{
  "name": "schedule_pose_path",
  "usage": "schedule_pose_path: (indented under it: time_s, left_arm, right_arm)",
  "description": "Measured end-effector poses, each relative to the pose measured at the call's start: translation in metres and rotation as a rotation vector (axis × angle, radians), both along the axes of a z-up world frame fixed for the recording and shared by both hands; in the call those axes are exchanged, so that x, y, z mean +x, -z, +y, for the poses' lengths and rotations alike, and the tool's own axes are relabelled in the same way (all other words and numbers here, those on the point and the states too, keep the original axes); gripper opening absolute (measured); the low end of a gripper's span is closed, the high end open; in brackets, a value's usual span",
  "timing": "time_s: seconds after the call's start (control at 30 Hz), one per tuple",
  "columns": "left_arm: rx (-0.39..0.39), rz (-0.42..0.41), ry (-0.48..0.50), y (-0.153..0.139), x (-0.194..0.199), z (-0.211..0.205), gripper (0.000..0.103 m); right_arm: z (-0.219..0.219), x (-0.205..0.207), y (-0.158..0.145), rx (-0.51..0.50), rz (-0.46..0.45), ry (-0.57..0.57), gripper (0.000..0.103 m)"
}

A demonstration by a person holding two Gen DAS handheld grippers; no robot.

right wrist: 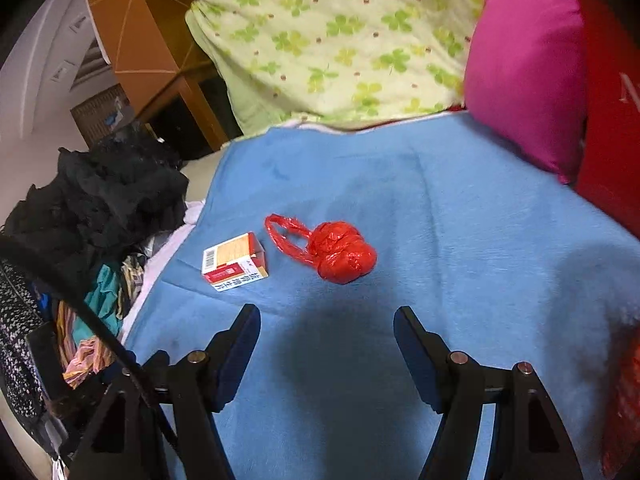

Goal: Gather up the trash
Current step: 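Move the right tool back over the red-and-white box and red bag, then grasp the small red bag with the right tool while the left tool grasps the red-and-white box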

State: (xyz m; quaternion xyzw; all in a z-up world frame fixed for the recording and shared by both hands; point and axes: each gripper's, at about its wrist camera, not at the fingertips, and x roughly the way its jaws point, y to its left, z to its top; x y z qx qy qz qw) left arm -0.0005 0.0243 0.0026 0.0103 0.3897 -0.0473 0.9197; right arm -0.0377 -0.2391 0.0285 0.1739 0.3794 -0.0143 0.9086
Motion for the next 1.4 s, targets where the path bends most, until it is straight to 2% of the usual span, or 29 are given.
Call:
schedule_pose_path:
  time_s: [0.2, 0.33, 0.5, 0.57, 0.7, 0.77, 0.87, 0.97, 1.07, 1.1, 1.13, 1.4]
  left_arm:
    - [-0.034, 0.002, 0.023, 0.006, 0.039, -0.009, 0.076]
    - [-0.024, -0.052, 0.07, 0.001, 0.06, -0.02, 0.076]
    - [-0.054, -0.108, 0.133, -0.004, 0.086, -0.027, 0.078]
    - [-0.089, -0.112, 0.164, -0.004, 0.099, -0.027, 0.078]
    - [-0.186, -0.072, 0.185, 0.002, 0.119, -0.022, 0.079]
    - [-0.21, -0.065, 0.194, 0.004, 0.125, -0.022, 0.079]
    - [-0.226, -0.078, 0.209, 0.003, 0.131, -0.023, 0.08]
    - [-0.247, -0.057, 0.234, 0.005, 0.137, -0.027, 0.08]
    - [-0.261, -0.021, 0.252, 0.013, 0.143, -0.031, 0.08]
    - [-0.264, -0.011, 0.257, 0.015, 0.143, -0.032, 0.08]
    - [-0.266, -0.001, 0.266, 0.017, 0.143, -0.034, 0.08]
    - [-0.256, 0.039, 0.421, 0.02, 0.126, -0.056, 0.08]
  right_arm:
    - [-0.001, 0.036, 0.021, -0.007, 0.049, 0.001, 0.072]
    - [-0.001, 0.054, 0.028, -0.002, 0.046, -0.003, 0.072]
    - [0.0, 0.073, 0.035, 0.017, 0.046, -0.001, 0.072]
    - [0.0, 0.079, 0.037, 0.018, 0.045, 0.004, 0.072]
    - [-0.003, 0.09, 0.042, 0.021, 0.036, 0.022, 0.072]
    - [-0.004, 0.097, 0.045, 0.019, 0.04, 0.03, 0.072]
    - [-0.007, 0.106, 0.052, 0.028, 0.05, 0.037, 0.072]
    - [-0.011, 0.113, 0.059, 0.053, 0.062, 0.038, 0.07]
    - [-0.012, 0.117, 0.065, 0.078, 0.076, 0.03, 0.06]
    - [-0.012, 0.118, 0.067, 0.087, 0.084, 0.026, 0.054]
    - [-0.012, 0.118, 0.068, 0.092, 0.085, 0.025, 0.053]
    - [-0.016, 0.114, 0.062, 0.101, 0.09, 0.04, 0.051]
